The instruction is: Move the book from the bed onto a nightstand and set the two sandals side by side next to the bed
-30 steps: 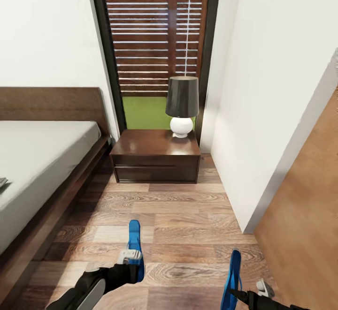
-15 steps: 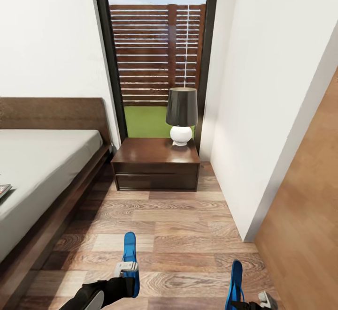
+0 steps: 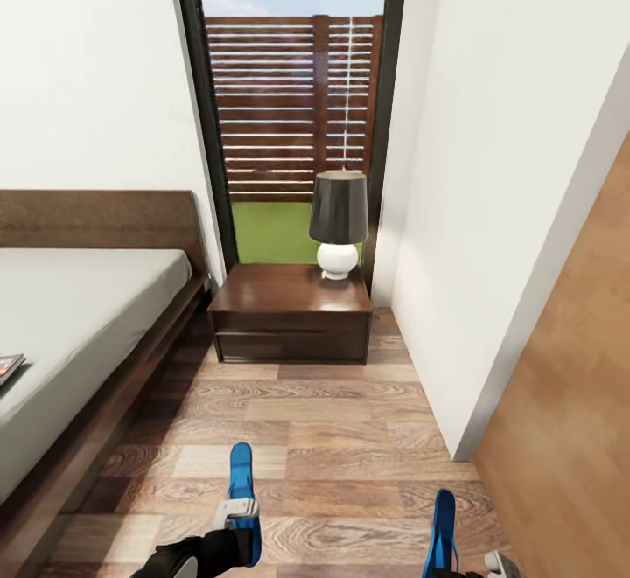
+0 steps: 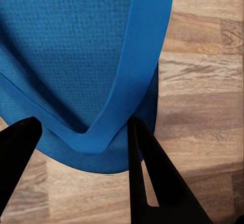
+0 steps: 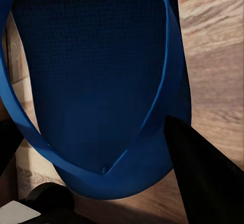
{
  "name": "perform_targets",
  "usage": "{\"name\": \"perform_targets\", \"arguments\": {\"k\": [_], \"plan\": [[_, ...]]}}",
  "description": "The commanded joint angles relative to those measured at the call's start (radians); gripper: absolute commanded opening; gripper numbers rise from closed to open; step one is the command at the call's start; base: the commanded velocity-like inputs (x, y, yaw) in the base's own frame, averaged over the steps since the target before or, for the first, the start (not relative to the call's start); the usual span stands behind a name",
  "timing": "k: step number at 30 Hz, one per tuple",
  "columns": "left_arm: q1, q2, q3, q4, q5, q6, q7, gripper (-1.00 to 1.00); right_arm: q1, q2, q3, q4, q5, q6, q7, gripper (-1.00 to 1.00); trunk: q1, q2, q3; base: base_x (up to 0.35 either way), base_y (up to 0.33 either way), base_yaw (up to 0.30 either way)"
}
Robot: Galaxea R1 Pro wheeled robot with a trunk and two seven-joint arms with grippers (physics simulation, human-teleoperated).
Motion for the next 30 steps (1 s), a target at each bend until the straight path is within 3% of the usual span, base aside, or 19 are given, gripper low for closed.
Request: {"name": "perform_targets", "arguments": {"k": [1, 8, 17, 23, 30], "plan": [[-0.001, 0.000, -0.003, 0.007, 0.006, -0.012, 0.000, -1.00, 0.000, 0.000, -0.005, 0.000, -0.003, 0.010, 0.000, -1.00, -0.004, 0.007, 0.002, 0.000, 0.000, 0.000], [-0.001, -0.011, -0.003, 0.037, 0.005, -0.058, -0.001, -1.00, 0.000, 0.000, -0.006, 0.003, -0.004, 0.009, -0.003, -1.00, -0.031, 0.056, 0.024, 0.000, 0.000, 0.000], [-0.001, -0.012, 0.006, 0.047, 0.011, -0.057, 0.000, -1.00, 0.000, -0.002, -0.009, 0.004, -0.006, 0.007, -0.004, -1.00, -0.031, 0.056, 0.024, 0.000, 0.000, 0.000], [-0.001, -0.020, 0.001, 0.047, 0.010, -0.061, 0.000, -1.00, 0.000, -0.002, -0.013, 0.107, -0.007, -0.016, -0.004, -1.00, -0.039, 0.070, 0.030, 0.000, 0.000, 0.000], [-0.001, -0.037, -0.002, 0.072, 0.009, -0.065, -0.001, -1.00, 0.000, -0.003, -0.009, 0.126, -0.008, -0.042, -0.001, -1.00, -0.050, 0.091, 0.040, 0.000, 0.000, 0.000]]}}
